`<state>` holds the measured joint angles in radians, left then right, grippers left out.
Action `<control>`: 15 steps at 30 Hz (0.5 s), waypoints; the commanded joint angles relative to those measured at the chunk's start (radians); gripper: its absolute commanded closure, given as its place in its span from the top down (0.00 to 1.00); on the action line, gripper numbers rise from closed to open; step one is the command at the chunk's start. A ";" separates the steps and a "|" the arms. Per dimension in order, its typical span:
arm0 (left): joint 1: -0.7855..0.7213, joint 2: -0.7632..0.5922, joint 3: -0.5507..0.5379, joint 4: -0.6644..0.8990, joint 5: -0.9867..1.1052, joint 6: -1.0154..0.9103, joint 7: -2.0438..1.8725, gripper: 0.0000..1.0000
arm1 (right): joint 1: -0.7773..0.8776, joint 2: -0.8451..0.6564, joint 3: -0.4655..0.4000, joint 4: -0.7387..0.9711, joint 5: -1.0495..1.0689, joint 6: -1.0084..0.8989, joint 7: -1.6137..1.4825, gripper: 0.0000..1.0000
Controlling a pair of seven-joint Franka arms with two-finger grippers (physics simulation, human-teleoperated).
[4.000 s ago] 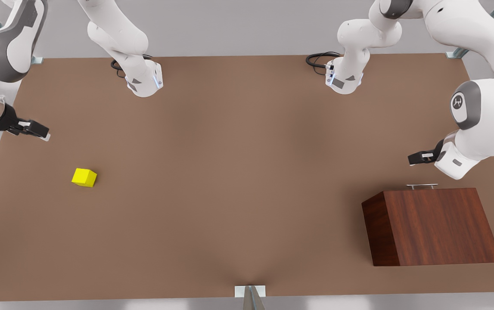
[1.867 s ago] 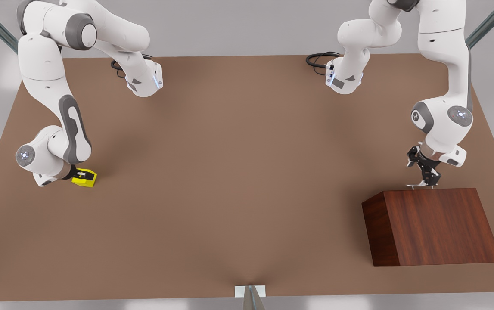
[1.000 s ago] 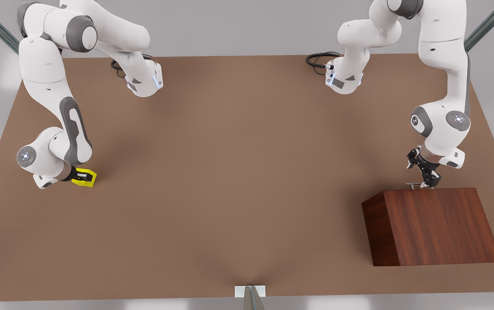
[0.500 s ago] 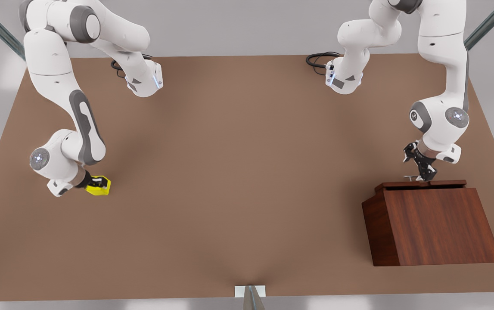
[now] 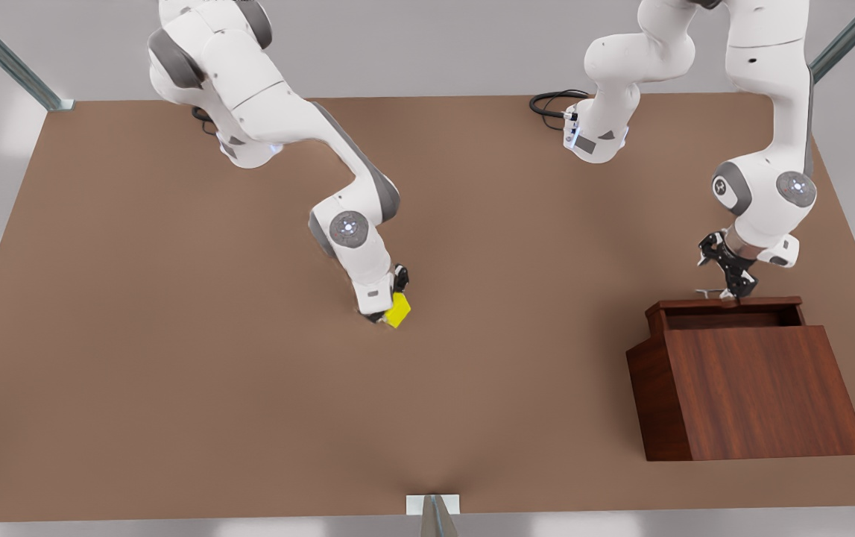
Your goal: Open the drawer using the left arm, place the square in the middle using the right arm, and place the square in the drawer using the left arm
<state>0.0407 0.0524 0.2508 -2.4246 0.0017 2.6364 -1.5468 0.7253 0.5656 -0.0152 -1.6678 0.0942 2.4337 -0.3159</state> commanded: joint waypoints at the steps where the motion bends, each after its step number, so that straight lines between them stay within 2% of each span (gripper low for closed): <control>1: -0.001 -0.016 0.005 -0.010 0.000 -0.013 -0.003 1.00 | 0.063 0.037 -0.002 0.066 -0.010 -0.087 0.230 0.73; 9: -0.001 -0.075 0.019 -0.060 0.000 -0.047 -0.003 1.00 | 0.177 0.283 -0.008 0.381 0.002 -0.076 0.348 0.73; 15: -0.002 -0.120 0.024 -0.105 0.000 -0.047 -0.003 1.00 | 0.198 0.344 -0.008 0.447 0.005 -0.041 0.460 0.75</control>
<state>0.0441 -0.0646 0.2749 -2.5278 0.0017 2.5959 -1.5483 0.9210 0.9041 -0.0229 -1.2357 0.0981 2.3780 -0.1176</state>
